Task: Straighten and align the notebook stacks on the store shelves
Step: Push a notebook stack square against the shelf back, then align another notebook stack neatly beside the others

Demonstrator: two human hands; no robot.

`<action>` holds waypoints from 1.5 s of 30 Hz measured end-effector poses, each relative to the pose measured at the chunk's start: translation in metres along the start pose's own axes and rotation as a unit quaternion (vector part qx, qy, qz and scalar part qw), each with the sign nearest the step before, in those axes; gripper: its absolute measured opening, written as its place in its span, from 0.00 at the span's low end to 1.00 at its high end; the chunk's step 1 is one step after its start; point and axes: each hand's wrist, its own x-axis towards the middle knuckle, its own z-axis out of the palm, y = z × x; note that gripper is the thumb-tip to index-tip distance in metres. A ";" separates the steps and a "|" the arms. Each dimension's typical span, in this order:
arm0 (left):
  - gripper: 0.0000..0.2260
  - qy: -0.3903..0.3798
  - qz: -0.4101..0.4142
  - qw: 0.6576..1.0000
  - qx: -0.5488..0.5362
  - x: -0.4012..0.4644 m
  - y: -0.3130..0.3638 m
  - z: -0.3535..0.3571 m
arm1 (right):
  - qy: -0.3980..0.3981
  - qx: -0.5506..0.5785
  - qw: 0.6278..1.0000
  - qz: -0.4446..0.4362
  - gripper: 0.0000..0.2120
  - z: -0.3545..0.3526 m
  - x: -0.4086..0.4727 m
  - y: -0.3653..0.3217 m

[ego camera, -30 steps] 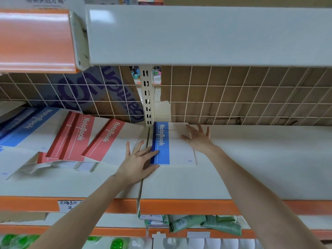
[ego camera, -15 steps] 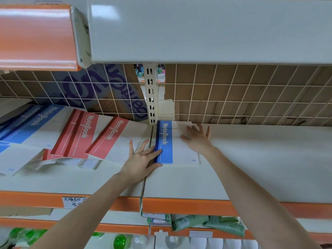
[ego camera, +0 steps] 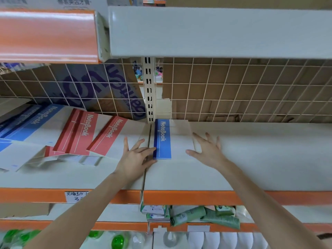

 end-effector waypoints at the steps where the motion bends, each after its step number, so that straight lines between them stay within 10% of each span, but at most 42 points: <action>1: 0.19 0.014 0.006 1.000 -0.005 -0.001 0.002 -0.001 | 0.004 0.002 1.000 -0.002 0.35 0.001 -0.009 0.003; 10: 0.10 0.102 0.008 0.994 0.024 -0.004 0.023 -0.003 | 0.074 -0.054 0.995 -0.035 0.18 0.020 -0.034 -0.003; 28: 0.17 -0.060 -0.030 0.987 0.149 0.003 0.026 -0.001 | 0.055 -0.132 0.989 -0.023 0.20 0.023 -0.040 -0.014; 35: 0.26 0.003 -0.059 0.996 0.071 -0.021 -0.021 -0.014 | 0.032 -0.073 0.997 -0.023 0.29 0.014 -0.034 -0.054; 45: 0.52 -0.102 -0.153 0.965 0.185 -0.051 -0.141 -0.057 | -0.125 -0.064 0.977 -0.160 0.42 0.052 -0.026 -0.188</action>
